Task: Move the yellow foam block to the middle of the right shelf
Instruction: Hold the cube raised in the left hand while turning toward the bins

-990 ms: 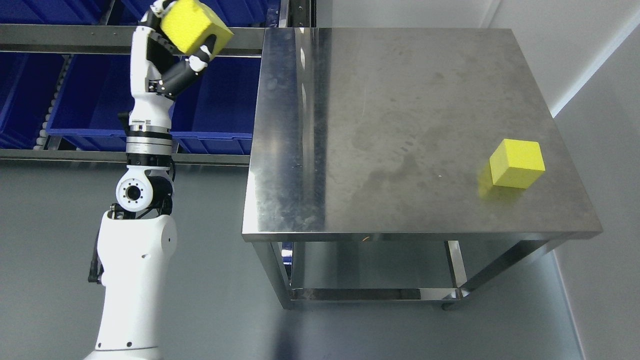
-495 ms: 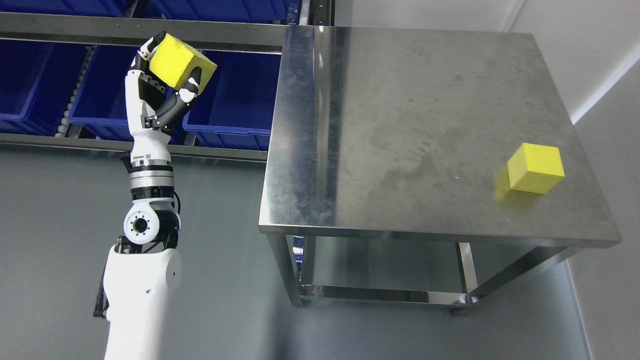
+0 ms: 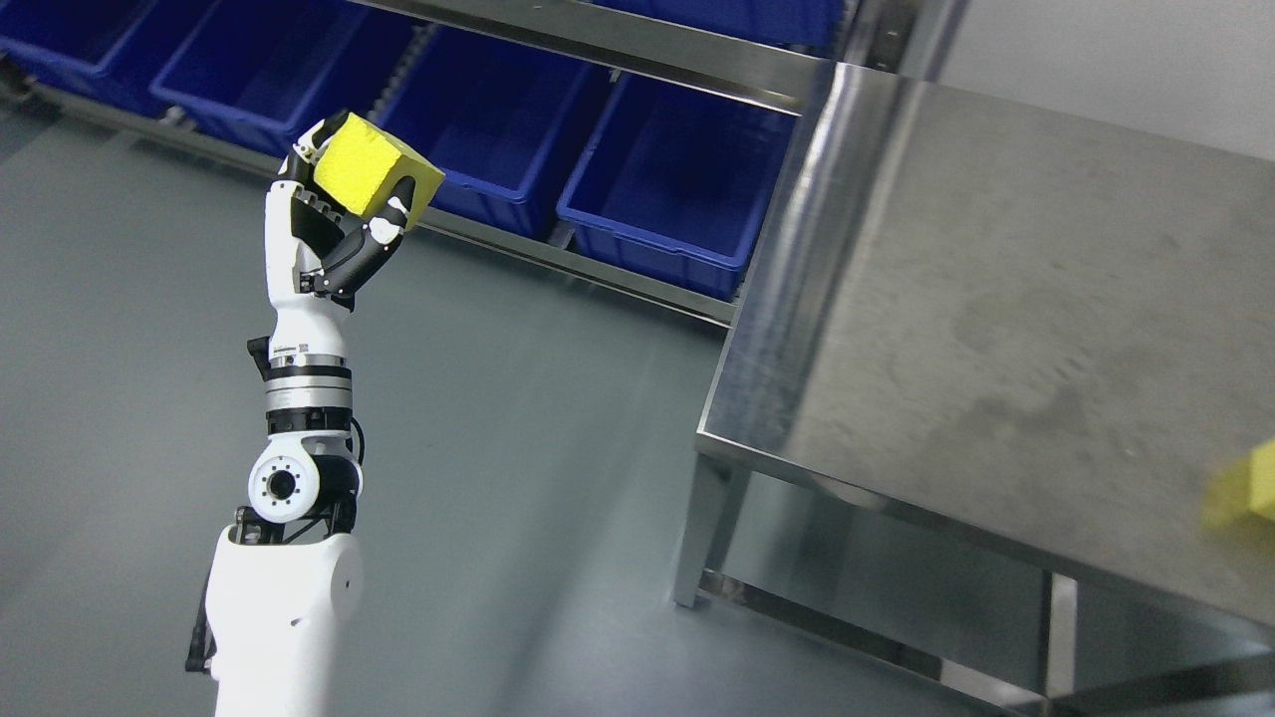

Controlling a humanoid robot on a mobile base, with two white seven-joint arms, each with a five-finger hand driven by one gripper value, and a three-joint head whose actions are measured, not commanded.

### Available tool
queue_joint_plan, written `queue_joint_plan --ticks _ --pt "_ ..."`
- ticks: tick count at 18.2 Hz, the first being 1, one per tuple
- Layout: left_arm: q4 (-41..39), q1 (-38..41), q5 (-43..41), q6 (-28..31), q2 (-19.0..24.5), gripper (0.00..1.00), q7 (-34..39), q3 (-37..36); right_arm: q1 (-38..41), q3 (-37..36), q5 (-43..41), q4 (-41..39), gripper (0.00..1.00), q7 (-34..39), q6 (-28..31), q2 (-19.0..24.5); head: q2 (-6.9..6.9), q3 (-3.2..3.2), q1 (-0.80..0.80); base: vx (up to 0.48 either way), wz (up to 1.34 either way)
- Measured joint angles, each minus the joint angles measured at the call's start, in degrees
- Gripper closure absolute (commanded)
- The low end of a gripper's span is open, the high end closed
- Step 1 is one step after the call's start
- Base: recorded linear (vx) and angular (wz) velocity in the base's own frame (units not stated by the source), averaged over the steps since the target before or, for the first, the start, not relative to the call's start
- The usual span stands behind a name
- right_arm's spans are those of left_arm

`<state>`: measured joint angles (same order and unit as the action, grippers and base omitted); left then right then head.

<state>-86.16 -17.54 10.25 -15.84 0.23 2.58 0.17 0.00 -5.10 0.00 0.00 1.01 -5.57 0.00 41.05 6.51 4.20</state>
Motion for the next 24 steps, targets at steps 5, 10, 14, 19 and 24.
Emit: queue_joint_plan --ticks 5,10,14,19,24 --pt "-1.1 0.6 0.0 0.0 -0.1 0.62 0.0 -0.1 0.0 0.0 0.0 0.0 0.0 0.0 0.0 0.0 0.0 0.0 0.0 0.039 0.97" --pt "-1.8 0.8 0.0 0.0 -0.1 0.62 0.0 -0.1 0.0 0.0 0.0 0.0 0.0 0.0 0.0 0.0 0.0 0.0 0.0 0.058 0.84" --pt "-2.1 0.9 0.0 -0.1 -0.2 0.62 0.0 -0.1 0.0 0.0 0.0 0.0 0.0 0.0 0.0 0.0 0.0 0.0 0.0 0.054 0.54" --pt "-2.4 0.8 0.0 -0.1 -0.2 0.62 0.0 -0.2 0.0 0.0 0.0 0.0 0.0 0.0 0.0 0.0 0.0 0.0 0.0 0.043 0.31" --pt "-2.6 0.7 0.0 -0.1 -0.2 0.62 -0.1 -0.2 0.0 0.0 0.0 0.0 0.0 0.0 0.0 0.0 0.0 0.0 0.0 0.1 0.33"
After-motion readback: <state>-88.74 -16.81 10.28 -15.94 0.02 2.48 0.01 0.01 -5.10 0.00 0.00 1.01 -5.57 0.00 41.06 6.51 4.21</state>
